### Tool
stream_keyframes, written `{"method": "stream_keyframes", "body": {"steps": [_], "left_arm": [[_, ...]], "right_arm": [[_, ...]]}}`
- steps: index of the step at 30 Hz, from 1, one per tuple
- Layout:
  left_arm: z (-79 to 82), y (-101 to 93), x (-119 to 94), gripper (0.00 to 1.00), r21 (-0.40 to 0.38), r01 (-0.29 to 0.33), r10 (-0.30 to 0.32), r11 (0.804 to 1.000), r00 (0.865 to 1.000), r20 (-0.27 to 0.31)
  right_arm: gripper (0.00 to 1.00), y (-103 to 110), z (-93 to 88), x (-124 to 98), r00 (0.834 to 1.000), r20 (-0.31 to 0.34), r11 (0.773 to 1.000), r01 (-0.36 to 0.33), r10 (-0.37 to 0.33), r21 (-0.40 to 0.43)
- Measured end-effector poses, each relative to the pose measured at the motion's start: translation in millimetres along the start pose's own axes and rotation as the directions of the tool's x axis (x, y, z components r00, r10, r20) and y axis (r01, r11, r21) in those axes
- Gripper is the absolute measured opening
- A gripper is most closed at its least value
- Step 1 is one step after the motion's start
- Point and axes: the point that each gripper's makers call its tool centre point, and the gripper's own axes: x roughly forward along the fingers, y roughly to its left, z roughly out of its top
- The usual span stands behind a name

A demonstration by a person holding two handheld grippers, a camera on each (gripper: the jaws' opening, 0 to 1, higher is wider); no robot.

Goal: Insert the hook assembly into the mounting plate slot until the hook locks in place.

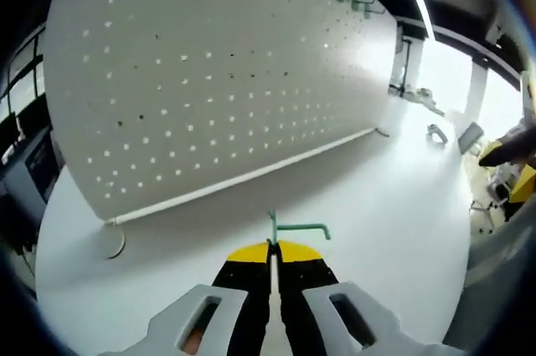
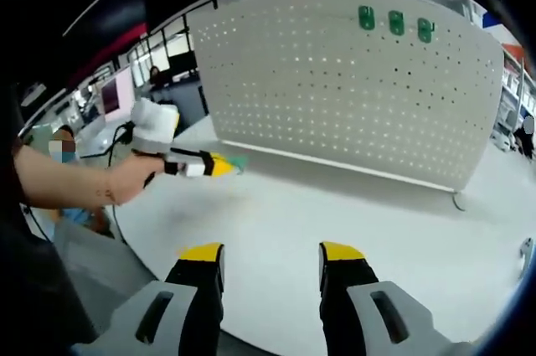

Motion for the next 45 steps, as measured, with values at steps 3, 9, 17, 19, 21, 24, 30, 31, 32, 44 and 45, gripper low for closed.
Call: {"method": "stream_keyframes", "body": {"steps": [3, 9, 17, 19, 21, 24, 30, 31, 32, 44, 45], "left_arm": [[0.0, -6.4, -11.8, 0.01, 0.011, 0.005, -0.005, 1.000, 1.000, 0.001], [-1.3, -16.6, -41.2, 0.01, 0.025, 0.023, -0.022, 0.999, 1.000, -0.022], [0.3, -24.0, -72.8, 0.01, 0.056, 0.029, -0.026, 0.998, 0.998, -0.054], [4.7, -26.7, -81.2, 0.01, 0.048, 0.030, -0.028, 0.998, 0.999, -0.047], [7.1, -32.7, -88.4, 0.01, 0.064, 0.040, -0.038, 0.997, 0.999, -0.034], [-0.5, -40.5, -96.8, 0.01, 0.072, 0.052, -0.048, 0.996, 0.998, -0.049], [-11.7, -60.6, -115.9, 0.01, 0.061, 0.078, -0.073, 0.995, 0.994, -0.080], [-14.3, -64.6, -118.2, 0.01, 0.071, 0.086, -0.079, 0.994, 0.993, -0.089], [-16.7, -67.7, -120.0, 0.01, 0.080, 0.092, -0.084, 0.993, 0.992, -0.098], [-9.9, -85.9, -136.2, 0.01, 0.045, 0.119, -0.115, 0.992, 0.991, -0.073], [-6.5, -86.0, -137.2, 0.01, 0.047, 0.117, -0.114, 0.992, 0.991, -0.070]], "right_arm": [[0.45, 4.5, 2.0, -0.8, 1.000, 0.008, 1.000, -0.008, 0.008, -0.006], [0.45, 16.2, 8.7, -3.6, 0.999, 0.031, 0.999, -0.025, 0.025, -0.025], [0.45, 27.9, 15.6, -10.8, 0.997, 0.068, 0.998, -0.036, 0.039, -0.049], [0.45, 31.2, 15.8, -13.1, 0.996, 0.072, 0.998, -0.040, 0.044, -0.057], [0.45, 35.1, 15.9, -15.8, 0.996, 0.078, 0.997, -0.046, 0.051, -0.064], [0.45, 38.2, 16.3, -17.4, 0.995, 0.084, 0.996, -0.051, 0.058, -0.076], [0.45, 50.6, 19.0, -19.2, 0.991, 0.101, 0.992, -0.080, 0.090, -0.093], [0.45, 51.7, 19.1, -19.4, 0.991, 0.102, 0.992, -0.083, 0.092, -0.093], [0.45, 55.6, 18.9, -19.5, 0.989, 0.100, 0.993, -0.101, 0.106, -0.061], [0.45, 99.9, 23.9, -13.9, 0.967, 0.115, 0.972, -0.216, 0.227, -0.096], [0.45, 103.4, 25.6, -14.8, 0.965, 0.117, 0.969, -0.222, 0.235, -0.108]]}}
